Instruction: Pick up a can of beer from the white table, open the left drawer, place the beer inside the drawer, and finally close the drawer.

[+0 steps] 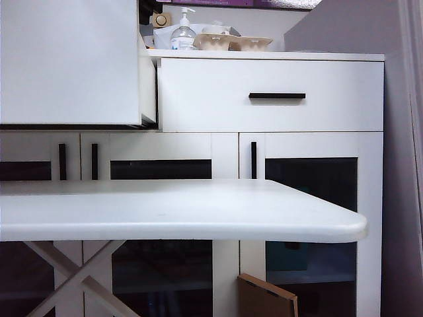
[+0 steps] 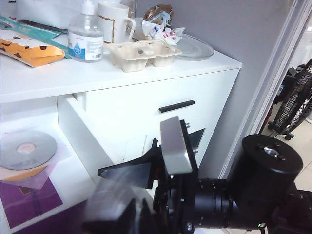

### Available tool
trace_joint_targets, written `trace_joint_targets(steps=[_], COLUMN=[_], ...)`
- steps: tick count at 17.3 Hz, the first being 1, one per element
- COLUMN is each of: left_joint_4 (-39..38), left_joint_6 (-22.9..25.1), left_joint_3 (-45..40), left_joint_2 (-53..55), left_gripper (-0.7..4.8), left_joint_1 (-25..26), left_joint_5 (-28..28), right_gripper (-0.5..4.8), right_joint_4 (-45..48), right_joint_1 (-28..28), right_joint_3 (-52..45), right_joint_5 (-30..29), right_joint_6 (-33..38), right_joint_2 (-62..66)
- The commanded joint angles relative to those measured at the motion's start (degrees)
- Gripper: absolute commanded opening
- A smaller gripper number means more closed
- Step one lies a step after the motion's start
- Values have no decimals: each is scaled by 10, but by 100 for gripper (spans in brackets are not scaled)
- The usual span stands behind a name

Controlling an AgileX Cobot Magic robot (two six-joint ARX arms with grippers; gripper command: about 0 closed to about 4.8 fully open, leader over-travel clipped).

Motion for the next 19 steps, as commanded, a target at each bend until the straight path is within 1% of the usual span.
trace_joint_targets(steps=[1, 3, 4, 5, 6, 7, 8, 9, 10, 11, 12, 14, 15, 16, 17, 19], left_joint_4=[7, 7, 7, 7, 5, -3, -14, -31, -52, -81, -98, -117, -126, -129, -114, -44], left_joint_6=[0, 0, 0, 1, 1, 3, 10, 30, 52, 62, 62, 62, 62, 62, 62, 48], left_joint_3=[2, 2, 2, 2, 2, 2, 2, 2, 2, 2, 2, -3, -4, -18, -52, -148], left_joint_2=[-2, -2, -2, -2, -2, -2, -2, -2, -2, -3, -3, -3, -3, -10, -27, -78], left_gripper=[-6, -6, -6, -6, -6, -6, -6, -6, -6, -6, -6, -6, -6, -6, -6, -6], left_joint_1=[0, 0, 0, 0, 0, 0, 1, 1, 1, 1, 1, 1, 1, 0, 0, 0], left_joint_5=[0, 0, 0, -2, -7, -11, -12, -19, -43, -93, -109, -114, -116, -115, -115, -116], right_gripper=[432, 430, 408, 342, 199, 44, -8, -7, -7, -7, -7, -7, -6, -6, -6, -6], right_joint_4=[-5, -11, -19, -36, -72, -121, -174, -225, -280, -367, -413, -473, -510, -547, -567, -594], right_joint_1=[4, 5, 5, 4, 3, -1, -4, -8, -15, -24, -34, -45, -52, -59, -67, -73], right_joint_3=[4, 10, 18, 31, 54, 87, 126, 168, 214, 278, 312, 356, 375, 390, 394, 394], right_joint_5=[-9, -7, -7, -7, -7, -6, -4, -4, -5, -1, 5, 50, 56, 54, 56, 57], right_joint_6=[0, -3, -12, -20, -31, -33, -33, -33, -30, -30, -30, -30, -36, -70, -96, -101], right_joint_2=[0, 0, 0, -1, -2, -2, -2, -2, -3, -7, -13, -27, -40, -57, -76, -99])
